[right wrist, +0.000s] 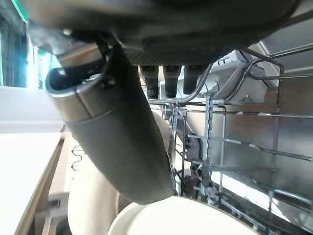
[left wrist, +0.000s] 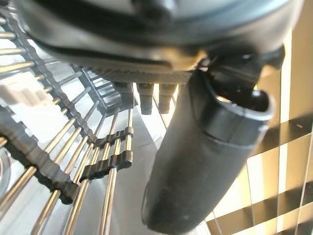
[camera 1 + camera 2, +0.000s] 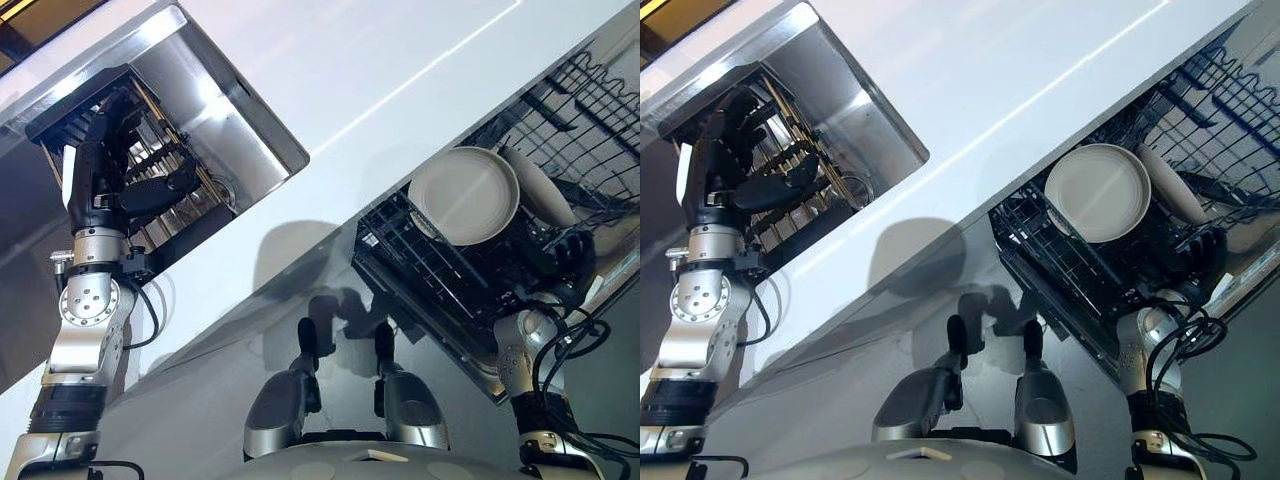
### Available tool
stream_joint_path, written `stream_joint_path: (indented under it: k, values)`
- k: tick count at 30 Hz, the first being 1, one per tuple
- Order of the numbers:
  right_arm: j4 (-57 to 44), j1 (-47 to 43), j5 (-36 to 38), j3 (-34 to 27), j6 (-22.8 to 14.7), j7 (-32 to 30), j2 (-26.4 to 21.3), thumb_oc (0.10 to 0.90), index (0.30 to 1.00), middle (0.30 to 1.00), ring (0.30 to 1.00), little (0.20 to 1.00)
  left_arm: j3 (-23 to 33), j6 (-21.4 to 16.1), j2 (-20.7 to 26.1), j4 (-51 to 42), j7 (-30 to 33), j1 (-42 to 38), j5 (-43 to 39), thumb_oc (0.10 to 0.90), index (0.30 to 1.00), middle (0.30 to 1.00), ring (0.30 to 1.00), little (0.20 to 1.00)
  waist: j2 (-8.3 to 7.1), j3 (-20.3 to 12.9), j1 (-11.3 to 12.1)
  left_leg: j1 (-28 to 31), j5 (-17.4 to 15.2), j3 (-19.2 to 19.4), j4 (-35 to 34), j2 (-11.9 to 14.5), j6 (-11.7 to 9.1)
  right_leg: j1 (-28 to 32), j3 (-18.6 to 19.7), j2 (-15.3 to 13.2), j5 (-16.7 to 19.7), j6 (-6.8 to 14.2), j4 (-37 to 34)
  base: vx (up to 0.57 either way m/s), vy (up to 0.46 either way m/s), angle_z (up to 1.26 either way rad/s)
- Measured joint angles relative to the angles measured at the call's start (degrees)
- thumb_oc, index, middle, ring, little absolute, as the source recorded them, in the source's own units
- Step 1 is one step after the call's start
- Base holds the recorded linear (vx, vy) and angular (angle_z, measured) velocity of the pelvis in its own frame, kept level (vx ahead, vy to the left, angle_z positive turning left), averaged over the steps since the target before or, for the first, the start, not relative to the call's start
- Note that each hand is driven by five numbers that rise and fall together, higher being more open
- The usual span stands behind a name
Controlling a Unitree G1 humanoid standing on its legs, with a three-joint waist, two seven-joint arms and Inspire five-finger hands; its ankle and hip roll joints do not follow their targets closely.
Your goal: Pick up plates and place into dishwasher.
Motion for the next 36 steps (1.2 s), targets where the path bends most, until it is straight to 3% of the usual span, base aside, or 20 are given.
stream_joint_path:
  k: [5,10,15,19,24,31,36]
  values:
    - [2.86,-0.25,6.89,-0.05,-1.17,1.68,-0.12,0.800,0.900,0.900,0.900,0.900,0.29,0.00,0.70,0.04,-0.70,-0.08,-0.03,0.800,0.900,0.900,0.900,0.900,-0.99,-0.85,-0.01,0.00,0.01,0.00,0.01,-0.01,0.01,0.00,0.00,-0.01,0.01,-0.01,0.00,-0.01,-0.053,0.00]
    - [3.27,-1.02,9.16,0.11,-3.53,-3.86,0.58,0.800,0.900,0.900,0.900,0.900,0.29,0.01,1.09,0.05,-0.72,-0.12,-0.04,0.800,0.900,0.900,0.900,0.900,-0.95,-0.87,0.21,0.01,0.01,0.04,0.01,-0.02,0.01,0.00,0.12,0.00,0.01,-0.02,0.00,0.01,0.002,0.00]
    - [2.13,-0.26,-3.06,0.56,-6.42,-15.70,2.52,0.800,0.900,0.900,0.900,0.900,0.28,0.01,1.11,0.06,-0.70,-0.11,-0.16,0.800,0.900,0.900,0.900,0.900,-0.94,-0.87,0.12,0.77,-0.06,0.58,0.01,-0.08,0.00,0.39,0.85,-0.03,0.02,-0.02,0.00,0.03,0.025,-0.06]
    - [-1.59,1.19,-13.85,0.75,-7.06,-20.46,2.51,0.800,0.900,0.900,0.900,0.900,0.30,-0.03,1.07,0.06,-0.56,1.17,-0.01,0.800,0.900,0.900,0.900,0.900,-0.75,-0.98,-0.48,2.02,-0.50,1.53,0.00,0.01,-0.10,1.12,1.62,0.01,0.00,0.00,0.00,0.02,0.037,-0.12]
    - [-2.34,2.77,-15.60,0.46,-7.07,-17.66,2.40,0.800,0.900,0.900,0.900,0.900,0.31,-0.03,0.97,0.06,-0.69,2.47,0.01,0.800,0.900,0.900,0.900,0.900,-0.55,-1.11,-1.05,2.38,-0.82,2.70,0.00,0.17,-0.38,0.92,2.60,0.08,0.03,0.01,0.00,0.01,0.004,-0.11]
    - [0.22,4.45,-10.07,0.09,-1.75,-6.14,2.37,0.800,0.900,0.900,0.900,0.900,0.34,-0.02,0.97,0.06,-2.08,2.46,0.01,0.800,0.900,0.900,0.900,0.900,-0.49,-1.14,-1.28,2.59,-0.71,2.97,0.01,0.21,-0.12,0.99,2.80,0.12,0.06,-0.02,0.01,0.00,-0.029,-0.02]
    - [3.33,4.11,-9.25,0.32,-1.29,-3.93,2.08,0.800,0.900,0.900,0.900,0.900,0.34,0.00,0.98,0.06,-2.07,2.26,0.01,0.800,0.900,0.900,0.900,0.900,-0.49,-1.14,-1.12,2.61,-0.74,3.00,0.01,0.23,-0.14,1.03,2.77,0.13,0.06,-0.02,0.00,-0.01,-0.022,0.00]
